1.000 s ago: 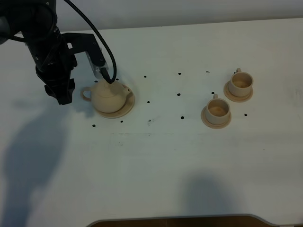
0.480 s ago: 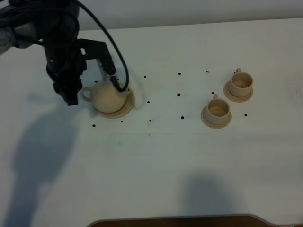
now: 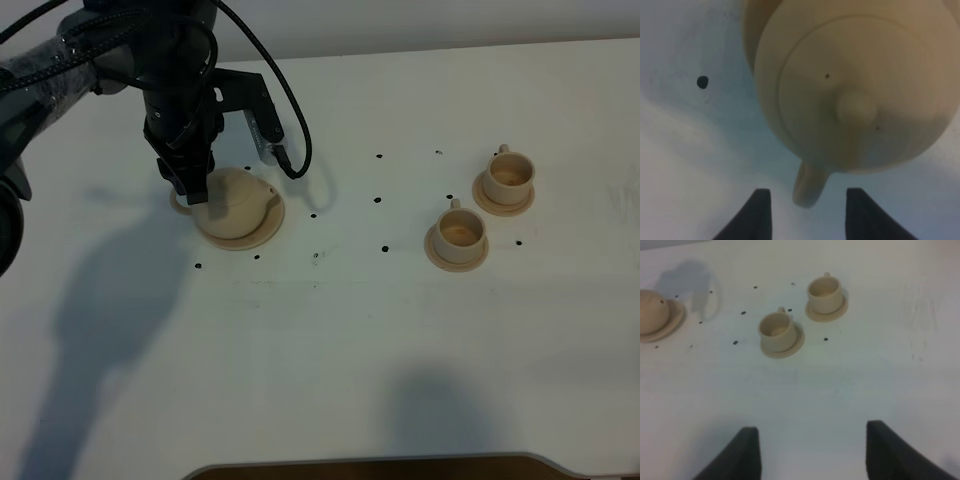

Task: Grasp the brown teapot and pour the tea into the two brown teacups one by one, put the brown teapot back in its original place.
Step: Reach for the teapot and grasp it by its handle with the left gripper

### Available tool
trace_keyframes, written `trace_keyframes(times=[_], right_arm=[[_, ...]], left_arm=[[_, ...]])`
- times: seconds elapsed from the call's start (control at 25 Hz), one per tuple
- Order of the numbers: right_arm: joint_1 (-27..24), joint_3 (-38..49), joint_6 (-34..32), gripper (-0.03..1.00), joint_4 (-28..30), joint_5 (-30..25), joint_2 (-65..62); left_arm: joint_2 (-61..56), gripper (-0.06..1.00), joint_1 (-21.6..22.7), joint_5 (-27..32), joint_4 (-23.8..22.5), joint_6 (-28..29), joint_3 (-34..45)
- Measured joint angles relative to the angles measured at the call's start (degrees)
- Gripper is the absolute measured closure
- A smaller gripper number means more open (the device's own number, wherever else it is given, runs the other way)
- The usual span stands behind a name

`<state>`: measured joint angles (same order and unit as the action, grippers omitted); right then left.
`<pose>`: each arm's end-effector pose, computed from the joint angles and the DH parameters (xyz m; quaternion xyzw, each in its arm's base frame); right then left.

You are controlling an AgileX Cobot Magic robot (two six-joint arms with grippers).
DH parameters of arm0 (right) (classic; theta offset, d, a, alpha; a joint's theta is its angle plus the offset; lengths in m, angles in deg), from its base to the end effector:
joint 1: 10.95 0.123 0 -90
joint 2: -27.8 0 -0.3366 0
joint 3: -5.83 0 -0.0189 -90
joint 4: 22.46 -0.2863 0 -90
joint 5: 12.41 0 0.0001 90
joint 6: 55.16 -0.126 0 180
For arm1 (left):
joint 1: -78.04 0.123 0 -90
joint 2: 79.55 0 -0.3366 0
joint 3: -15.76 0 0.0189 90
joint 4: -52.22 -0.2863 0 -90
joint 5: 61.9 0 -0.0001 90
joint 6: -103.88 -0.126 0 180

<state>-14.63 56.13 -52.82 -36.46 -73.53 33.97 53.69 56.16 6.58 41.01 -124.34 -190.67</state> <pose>0.0051 0.0264 0.2774 0.0050 0.8489 0.0946 0.5199 0.4920 -0.1730 0.1801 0.5973 0.7956 0.0991 0.0188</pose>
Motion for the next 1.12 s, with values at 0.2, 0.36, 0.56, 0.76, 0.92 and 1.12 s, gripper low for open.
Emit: trace_keyframes(times=[0.2,0.36,0.56,0.76,0.92,1.12], right_arm=[[0.00,0.00,0.00,0.49,0.00,0.00,0.00],[0.00,0.00,0.00,0.49,0.00,0.00,0.00],[0.00,0.00,0.00,0.49,0.00,0.00,0.00],[0.00,0.00,0.00,0.49,-0.02,0.00,0.00],[0.00,0.00,0.00,0.49,-0.02,0.00,0.00],[0.00,0.00,0.00,0.49,-0.02,0.00,0.00]], left_arm=[[-0.63,0.56,0.22,0.00,0.08,0.12,0.62],[-1.46,0.56,0.69,0.00,-1.09,0.07,3.53],[-1.52,0.56,1.19,0.00,-1.98,-0.24,4.00],[-1.52,0.56,1.19,0.00,-1.98,-0.89,4.00],[-0.57,0.56,0.89,0.00,-2.47,-2.75,4.00],[0.10,0.56,0.07,0.00,-3.38,-4.97,4.00]])
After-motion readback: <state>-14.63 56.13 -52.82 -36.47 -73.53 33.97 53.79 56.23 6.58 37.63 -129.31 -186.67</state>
